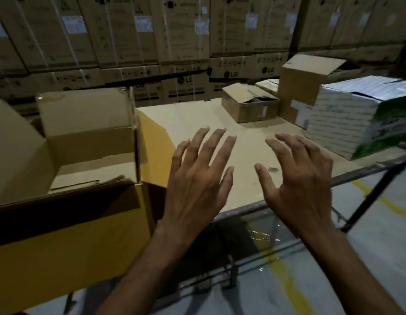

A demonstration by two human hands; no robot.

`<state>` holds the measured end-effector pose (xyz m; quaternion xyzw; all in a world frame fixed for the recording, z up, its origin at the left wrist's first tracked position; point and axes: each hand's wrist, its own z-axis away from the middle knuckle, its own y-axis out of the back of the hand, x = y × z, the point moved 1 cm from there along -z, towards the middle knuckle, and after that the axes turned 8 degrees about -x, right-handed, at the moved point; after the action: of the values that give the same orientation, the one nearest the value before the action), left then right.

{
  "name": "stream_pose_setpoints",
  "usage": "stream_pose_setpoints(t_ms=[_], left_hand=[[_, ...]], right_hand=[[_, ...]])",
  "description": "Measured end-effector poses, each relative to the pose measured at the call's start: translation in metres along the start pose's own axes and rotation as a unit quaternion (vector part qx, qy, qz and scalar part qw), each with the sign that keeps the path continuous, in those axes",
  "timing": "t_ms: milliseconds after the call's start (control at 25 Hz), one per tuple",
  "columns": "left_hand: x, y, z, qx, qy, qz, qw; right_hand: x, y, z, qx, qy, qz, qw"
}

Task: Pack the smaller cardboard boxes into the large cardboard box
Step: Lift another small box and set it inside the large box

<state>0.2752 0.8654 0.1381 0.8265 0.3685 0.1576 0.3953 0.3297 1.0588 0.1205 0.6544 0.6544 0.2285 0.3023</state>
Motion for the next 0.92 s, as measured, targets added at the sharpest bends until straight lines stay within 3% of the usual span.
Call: stream_pose_setpoints(t_ms=[240, 360, 640, 920], left_hand=[[0.096, -0.071, -0.095, 0.006, -0.039, 0.24, 0.97], [0.129, -0.112, -0.146, 0.021, -0.075, 0.261, 0.962], [0.202, -0.202, -0.276, -0.021, -0.103, 0.275, 0.956], [0.293, -0.316, -0.371, -0.072, -0.05, 0.291, 0.953]], right_hand=[[0.126, 0.003, -0.007, 0.103, -0.095, -0.066, 0.988], [0.187, -0.003, -0.025, 0.109, -0.122, -0.045, 0.986], [0.343, -0.023, -0.081, 0.055, -0.188, -0.004, 0.981], [0.527, -0.088, -0.134, -0.051, -0.155, -0.041, 0.986]])
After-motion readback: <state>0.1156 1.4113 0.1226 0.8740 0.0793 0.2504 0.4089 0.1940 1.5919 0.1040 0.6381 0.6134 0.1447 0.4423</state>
